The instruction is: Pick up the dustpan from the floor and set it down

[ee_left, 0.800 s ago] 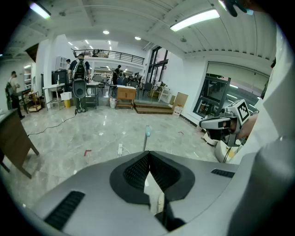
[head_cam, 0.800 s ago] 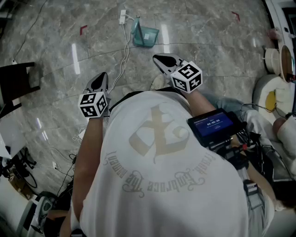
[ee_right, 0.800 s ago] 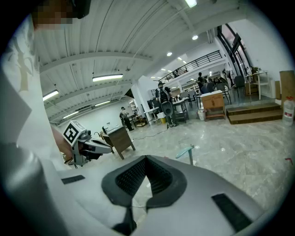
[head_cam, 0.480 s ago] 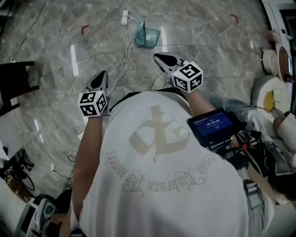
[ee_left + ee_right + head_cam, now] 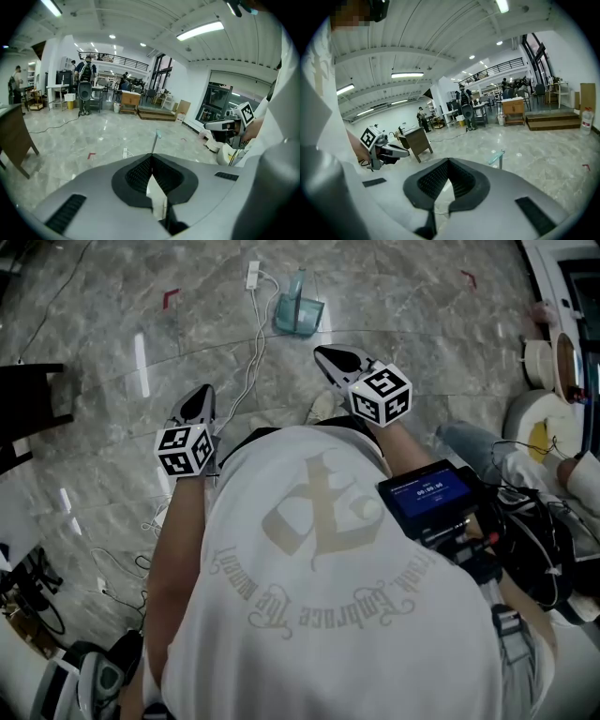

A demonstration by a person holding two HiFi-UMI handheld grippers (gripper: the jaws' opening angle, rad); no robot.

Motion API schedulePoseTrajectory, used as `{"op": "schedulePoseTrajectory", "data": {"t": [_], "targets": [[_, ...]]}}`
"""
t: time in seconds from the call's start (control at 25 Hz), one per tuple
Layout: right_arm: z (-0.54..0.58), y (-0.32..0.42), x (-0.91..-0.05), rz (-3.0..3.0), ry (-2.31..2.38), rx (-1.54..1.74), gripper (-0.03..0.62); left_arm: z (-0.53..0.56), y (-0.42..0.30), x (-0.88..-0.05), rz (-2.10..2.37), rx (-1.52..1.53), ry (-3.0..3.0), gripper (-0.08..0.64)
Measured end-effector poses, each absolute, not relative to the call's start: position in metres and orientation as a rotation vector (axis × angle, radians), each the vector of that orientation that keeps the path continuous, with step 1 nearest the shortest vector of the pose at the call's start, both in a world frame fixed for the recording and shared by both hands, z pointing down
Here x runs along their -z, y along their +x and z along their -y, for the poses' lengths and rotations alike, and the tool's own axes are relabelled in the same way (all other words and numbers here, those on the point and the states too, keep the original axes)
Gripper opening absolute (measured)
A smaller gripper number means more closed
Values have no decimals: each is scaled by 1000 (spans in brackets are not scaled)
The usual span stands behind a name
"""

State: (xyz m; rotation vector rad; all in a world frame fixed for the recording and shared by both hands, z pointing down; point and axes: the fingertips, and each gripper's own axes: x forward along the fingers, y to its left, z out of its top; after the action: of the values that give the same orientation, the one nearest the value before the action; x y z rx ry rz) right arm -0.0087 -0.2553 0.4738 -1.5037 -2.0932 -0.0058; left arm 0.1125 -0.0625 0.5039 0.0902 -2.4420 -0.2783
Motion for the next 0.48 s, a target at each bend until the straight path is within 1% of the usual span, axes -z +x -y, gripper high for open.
{"op": "schedulePoseTrajectory", "data": {"t": [0.48], "targets": [[196,11,-464,2094,-1525,53,17,6,142,-500,2470,316,46,12]]}}
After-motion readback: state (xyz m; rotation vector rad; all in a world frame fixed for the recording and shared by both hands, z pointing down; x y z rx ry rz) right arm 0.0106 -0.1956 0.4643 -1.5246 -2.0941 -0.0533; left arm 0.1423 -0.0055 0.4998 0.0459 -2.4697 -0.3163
